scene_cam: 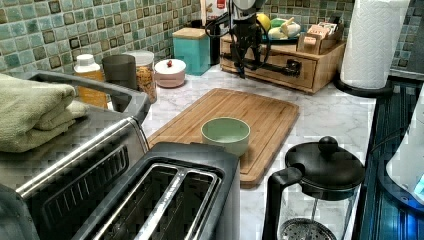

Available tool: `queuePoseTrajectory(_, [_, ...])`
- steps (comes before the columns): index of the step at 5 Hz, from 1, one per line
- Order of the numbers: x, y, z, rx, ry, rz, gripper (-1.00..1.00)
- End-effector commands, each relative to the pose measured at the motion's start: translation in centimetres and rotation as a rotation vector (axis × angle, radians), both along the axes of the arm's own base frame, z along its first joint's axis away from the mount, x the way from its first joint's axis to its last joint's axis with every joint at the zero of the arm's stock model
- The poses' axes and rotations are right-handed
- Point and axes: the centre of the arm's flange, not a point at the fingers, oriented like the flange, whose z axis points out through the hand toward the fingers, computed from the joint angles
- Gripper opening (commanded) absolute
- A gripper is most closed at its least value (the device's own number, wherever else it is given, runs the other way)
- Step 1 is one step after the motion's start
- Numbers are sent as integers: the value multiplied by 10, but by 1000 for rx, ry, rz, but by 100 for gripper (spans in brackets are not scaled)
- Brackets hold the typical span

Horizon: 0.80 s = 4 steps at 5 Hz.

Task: Open the drawer.

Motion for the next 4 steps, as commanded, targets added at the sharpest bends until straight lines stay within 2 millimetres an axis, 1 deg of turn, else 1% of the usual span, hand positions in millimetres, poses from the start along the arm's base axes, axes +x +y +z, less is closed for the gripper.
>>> queuePoseTrajectory(1, [-17, -25, -18, 51, 13, -114, 100])
queuePoseTrajectory(2, [-10, -17, -24, 99, 2, -100, 100])
queuePoseTrajectory(3, [-4, 14, -13, 132, 0, -63, 100])
queuePoseTrajectory(4, [11, 65, -6, 173, 47, -9, 100])
